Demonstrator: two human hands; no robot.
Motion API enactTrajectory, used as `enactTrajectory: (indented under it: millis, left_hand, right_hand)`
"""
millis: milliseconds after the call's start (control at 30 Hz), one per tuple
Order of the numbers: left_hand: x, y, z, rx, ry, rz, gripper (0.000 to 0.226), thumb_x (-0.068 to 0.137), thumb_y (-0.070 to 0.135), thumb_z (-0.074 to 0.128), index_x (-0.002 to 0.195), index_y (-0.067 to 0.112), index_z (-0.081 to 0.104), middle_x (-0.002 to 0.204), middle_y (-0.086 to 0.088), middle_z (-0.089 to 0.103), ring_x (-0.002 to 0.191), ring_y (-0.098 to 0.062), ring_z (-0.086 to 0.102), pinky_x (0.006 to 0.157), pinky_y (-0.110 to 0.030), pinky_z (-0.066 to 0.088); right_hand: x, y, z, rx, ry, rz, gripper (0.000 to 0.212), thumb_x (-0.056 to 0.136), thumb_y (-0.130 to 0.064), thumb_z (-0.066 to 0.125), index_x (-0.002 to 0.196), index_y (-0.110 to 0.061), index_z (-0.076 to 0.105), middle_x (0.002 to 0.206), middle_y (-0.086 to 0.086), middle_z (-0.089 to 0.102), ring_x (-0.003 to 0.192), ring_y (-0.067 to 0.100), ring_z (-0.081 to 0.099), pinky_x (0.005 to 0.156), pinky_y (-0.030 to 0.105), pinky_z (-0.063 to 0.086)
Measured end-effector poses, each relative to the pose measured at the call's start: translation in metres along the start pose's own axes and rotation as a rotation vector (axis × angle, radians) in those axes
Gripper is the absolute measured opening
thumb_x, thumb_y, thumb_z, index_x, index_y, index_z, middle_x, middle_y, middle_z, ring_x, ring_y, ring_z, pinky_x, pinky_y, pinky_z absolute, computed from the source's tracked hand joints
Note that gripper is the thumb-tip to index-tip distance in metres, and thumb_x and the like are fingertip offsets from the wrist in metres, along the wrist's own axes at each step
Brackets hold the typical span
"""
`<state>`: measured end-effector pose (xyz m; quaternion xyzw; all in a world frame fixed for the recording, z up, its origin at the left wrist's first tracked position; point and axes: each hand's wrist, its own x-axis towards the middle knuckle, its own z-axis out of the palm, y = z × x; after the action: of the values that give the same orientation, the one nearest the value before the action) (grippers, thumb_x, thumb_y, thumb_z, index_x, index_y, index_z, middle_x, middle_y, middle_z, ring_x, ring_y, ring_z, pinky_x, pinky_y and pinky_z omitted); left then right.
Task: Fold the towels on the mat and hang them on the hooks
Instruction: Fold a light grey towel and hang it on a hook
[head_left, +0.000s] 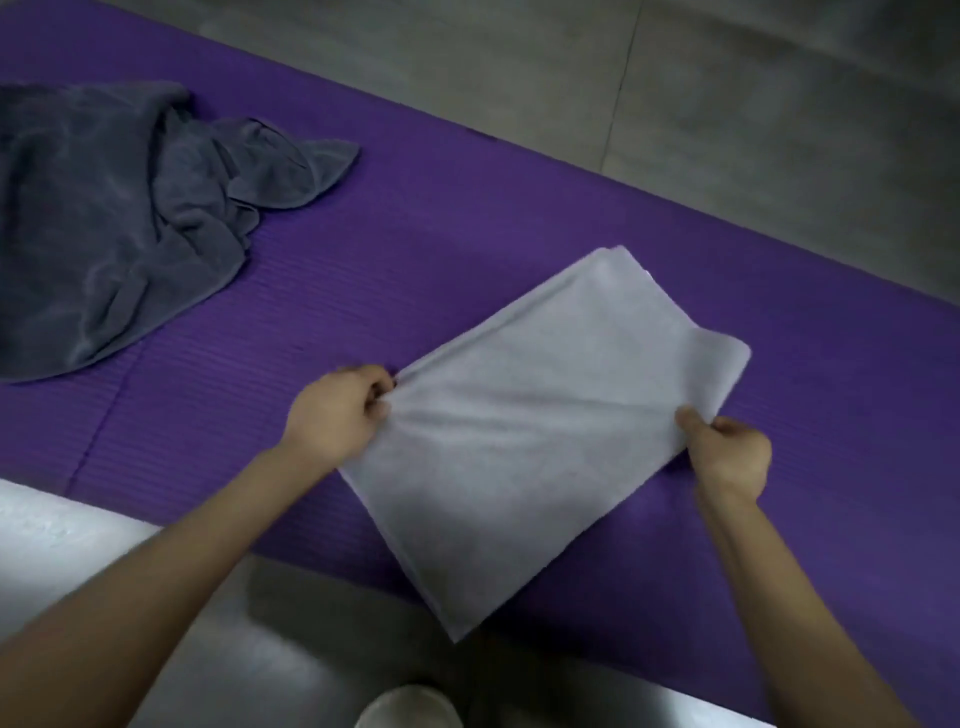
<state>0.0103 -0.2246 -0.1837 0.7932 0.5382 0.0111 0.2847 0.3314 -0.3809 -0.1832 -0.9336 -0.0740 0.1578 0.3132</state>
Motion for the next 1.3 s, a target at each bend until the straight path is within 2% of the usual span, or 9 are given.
enactTrajectory:
  millis: [133,267,367,500,733,900,1067,1167,1300]
  left_hand:
    - [0.060,0.043,-0.003,0.180,-0.077,0.248,0.023,0.084,0.014,0.054,0.106,0.015,0.062,0.105,-0.013,0.059,0.098,-0.032,0.057,0.080,-0.036,0.045]
    - [0.087,0.056,-0.009,0.196,-0.154,0.262,0.024,0.081,0.010,0.058,0.104,0.011,0.064,0.102,-0.013,0.065,0.094,-0.029,0.059,0.077,-0.031,0.043]
    - [0.079,0.043,-0.007,0.108,-0.122,0.260,0.022,0.082,0.011,0.062,0.103,0.009,0.064,0.100,-0.015,0.066,0.092,-0.030,0.060,0.079,-0.034,0.045]
    - [0.060,0.023,-0.001,0.070,-0.026,0.217,0.023,0.087,0.019,0.061,0.107,0.008,0.063,0.105,-0.015,0.063,0.098,-0.034,0.057,0.082,-0.037,0.043]
    - [0.052,0.022,-0.004,-0.094,0.055,0.077,0.018,0.092,0.025,0.055,0.099,0.012,0.064,0.092,-0.006,0.064,0.083,-0.020,0.053,0.072,-0.031,0.040]
    - [0.050,0.022,-0.007,-0.091,0.104,0.065,0.017,0.092,0.024,0.055,0.095,0.012,0.066,0.091,-0.005,0.066,0.081,-0.016,0.053,0.070,-0.030,0.038]
    - [0.055,0.025,-0.007,-0.064,0.244,-0.004,0.019,0.092,0.023,0.054,0.098,0.010,0.066,0.086,-0.002,0.061,0.079,-0.018,0.051,0.067,-0.030,0.034]
    - [0.060,0.026,0.002,0.035,0.218,-0.058,0.022,0.089,0.025,0.056,0.102,0.010,0.066,0.097,-0.014,0.065,0.088,-0.034,0.056,0.071,-0.037,0.042]
    - [0.043,0.032,0.002,0.218,0.432,0.097,0.028,0.080,0.017,0.064,0.104,0.005,0.067,0.096,-0.025,0.059,0.087,-0.043,0.053,0.081,-0.047,0.041]
  right_hand:
    - [-0.043,0.065,-0.033,0.170,0.003,0.225,0.033,0.079,-0.027,0.070,0.061,-0.004,0.055,0.055,0.004,0.050,0.049,0.019,0.044,0.058,0.033,0.038]
    - [-0.054,0.090,-0.043,0.225,-0.090,0.274,0.032,0.076,-0.037,0.074,0.073,-0.006,0.064,0.062,0.005,0.064,0.051,0.021,0.057,0.060,0.036,0.049]
    - [-0.029,0.086,-0.061,0.073,0.059,0.179,0.055,0.067,-0.059,0.071,0.095,-0.012,0.063,0.081,0.002,0.069,0.076,0.024,0.064,0.076,0.042,0.050]
    - [0.011,0.056,-0.071,-0.282,0.295,-0.170,0.066,0.076,-0.050,0.068,0.127,-0.012,0.050,0.115,0.012,0.060,0.107,0.036,0.052,0.085,0.044,0.041]
    - [0.073,-0.010,-0.022,-0.621,-0.070,-0.797,0.045,0.090,-0.036,0.057,0.131,-0.019,0.053,0.127,0.008,0.056,0.113,0.034,0.046,0.092,0.041,0.031]
    - [0.097,-0.034,-0.015,-0.842,-0.058,-0.809,0.035,0.089,-0.035,0.057,0.119,-0.019,0.062,0.115,0.013,0.056,0.113,0.032,0.043,0.095,0.040,0.025]
    - [0.109,-0.039,-0.021,-0.683,0.107,-0.758,0.028,0.085,-0.036,0.062,0.108,-0.020,0.069,0.109,0.013,0.057,0.107,0.033,0.046,0.091,0.040,0.026]
    - [0.110,-0.034,-0.009,-0.729,-0.021,-0.706,0.033,0.088,-0.035,0.057,0.119,-0.024,0.064,0.119,0.013,0.054,0.113,0.033,0.044,0.096,0.040,0.025]
    - [0.094,-0.015,-0.020,-0.493,0.090,-0.847,0.037,0.086,-0.034,0.054,0.120,-0.022,0.063,0.118,0.010,0.059,0.105,0.033,0.052,0.088,0.041,0.033]
